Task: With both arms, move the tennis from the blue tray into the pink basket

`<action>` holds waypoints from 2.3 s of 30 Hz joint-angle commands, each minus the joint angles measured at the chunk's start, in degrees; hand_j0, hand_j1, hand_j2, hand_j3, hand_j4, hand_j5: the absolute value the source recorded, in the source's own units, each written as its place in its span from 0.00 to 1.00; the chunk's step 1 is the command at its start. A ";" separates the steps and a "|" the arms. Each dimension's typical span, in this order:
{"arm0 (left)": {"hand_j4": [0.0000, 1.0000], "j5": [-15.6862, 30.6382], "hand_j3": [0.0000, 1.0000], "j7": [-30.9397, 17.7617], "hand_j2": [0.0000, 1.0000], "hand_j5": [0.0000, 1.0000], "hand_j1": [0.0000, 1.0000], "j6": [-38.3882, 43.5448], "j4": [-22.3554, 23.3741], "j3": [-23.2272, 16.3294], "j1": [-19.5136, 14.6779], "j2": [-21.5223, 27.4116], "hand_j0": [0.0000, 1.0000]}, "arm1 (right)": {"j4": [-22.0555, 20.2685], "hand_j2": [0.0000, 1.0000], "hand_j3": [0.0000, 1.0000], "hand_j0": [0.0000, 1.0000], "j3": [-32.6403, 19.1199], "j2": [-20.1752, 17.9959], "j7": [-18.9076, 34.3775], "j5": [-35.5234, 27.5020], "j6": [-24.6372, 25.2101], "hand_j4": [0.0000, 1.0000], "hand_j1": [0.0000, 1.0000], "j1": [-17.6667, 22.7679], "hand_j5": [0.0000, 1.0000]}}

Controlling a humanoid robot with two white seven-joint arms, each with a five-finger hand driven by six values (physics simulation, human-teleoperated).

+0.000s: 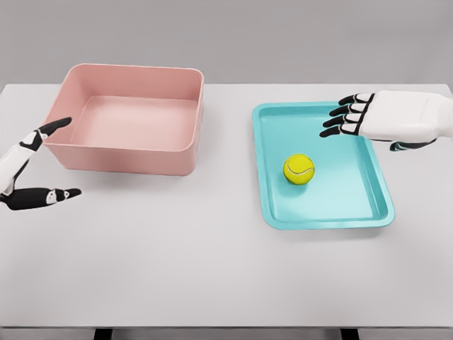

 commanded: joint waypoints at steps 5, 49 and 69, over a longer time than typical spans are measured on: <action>1.00 0.45 1.00 0.09 1.00 1.00 1.00 0.07 -1.20 2.37 0.97 -0.16 1.00 | -0.06 1.00 1.00 1.00 -0.06 -0.59 0.00 -0.37 0.14 1.00 1.00 0.09 1.00; 1.00 26.91 1.00 7.74 1.00 1.00 1.00 0.07 1.79 -16.79 10.81 24.36 1.00 | 23.49 1.00 1.00 1.00 14.45 20.41 0.00 -9.77 16.07 1.00 1.00 -1.41 1.00; 1.00 26.82 1.00 8.01 1.00 1.00 1.00 0.07 1.79 -16.79 10.99 24.19 1.00 | 23.05 0.66 0.66 0.66 15.68 21.12 0.00 -9.77 15.81 0.66 0.66 -1.41 0.66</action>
